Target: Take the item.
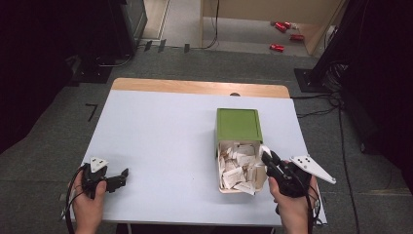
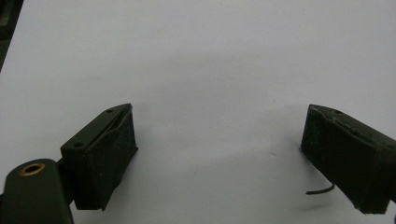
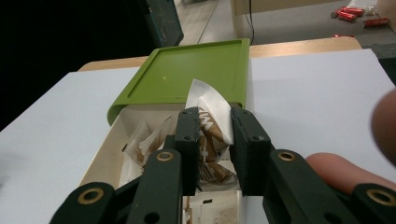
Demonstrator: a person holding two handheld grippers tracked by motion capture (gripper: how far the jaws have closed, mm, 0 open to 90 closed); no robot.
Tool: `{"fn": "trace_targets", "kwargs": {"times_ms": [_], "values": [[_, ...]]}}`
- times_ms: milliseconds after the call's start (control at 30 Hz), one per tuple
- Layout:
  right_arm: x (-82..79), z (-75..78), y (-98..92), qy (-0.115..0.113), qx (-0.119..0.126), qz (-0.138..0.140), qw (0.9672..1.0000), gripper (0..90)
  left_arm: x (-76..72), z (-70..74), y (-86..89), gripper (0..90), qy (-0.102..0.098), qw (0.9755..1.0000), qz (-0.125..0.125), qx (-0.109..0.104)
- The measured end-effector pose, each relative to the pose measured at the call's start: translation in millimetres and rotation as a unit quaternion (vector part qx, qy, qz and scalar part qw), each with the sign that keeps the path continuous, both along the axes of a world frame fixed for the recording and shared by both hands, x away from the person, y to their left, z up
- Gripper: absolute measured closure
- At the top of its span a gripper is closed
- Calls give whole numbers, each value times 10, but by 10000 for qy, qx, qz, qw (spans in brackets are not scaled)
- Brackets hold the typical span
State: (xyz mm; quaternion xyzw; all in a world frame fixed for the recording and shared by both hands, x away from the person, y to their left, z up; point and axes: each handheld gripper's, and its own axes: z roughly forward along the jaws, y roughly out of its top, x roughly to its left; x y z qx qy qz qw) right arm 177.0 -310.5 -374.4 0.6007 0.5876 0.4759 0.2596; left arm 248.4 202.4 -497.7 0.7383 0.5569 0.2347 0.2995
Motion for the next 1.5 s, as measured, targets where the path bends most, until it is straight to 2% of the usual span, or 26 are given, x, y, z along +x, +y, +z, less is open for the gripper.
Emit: {"fn": "trace_targets", "kwargs": {"times_ms": [300, 633, 900, 1500], "values": [[9, -21, -141, 23, 44, -165, 9999, 749, 0, 1, 1, 108, 4, 10000, -5, 3], [29, -121, -355, 128, 55, -509, 9986, 749, 0, 0, 0, 108, 2, 10000, -4, 2], [82, -285, -476, 329, -105, -794, 9962, 749, 0, 1, 0, 108, 3, 10000, -4, 3], [180, -623, -642, 687, -275, -1040, 9918, 750, 0, 0, -1, 108, 0, 10000, 1, 0]]}}
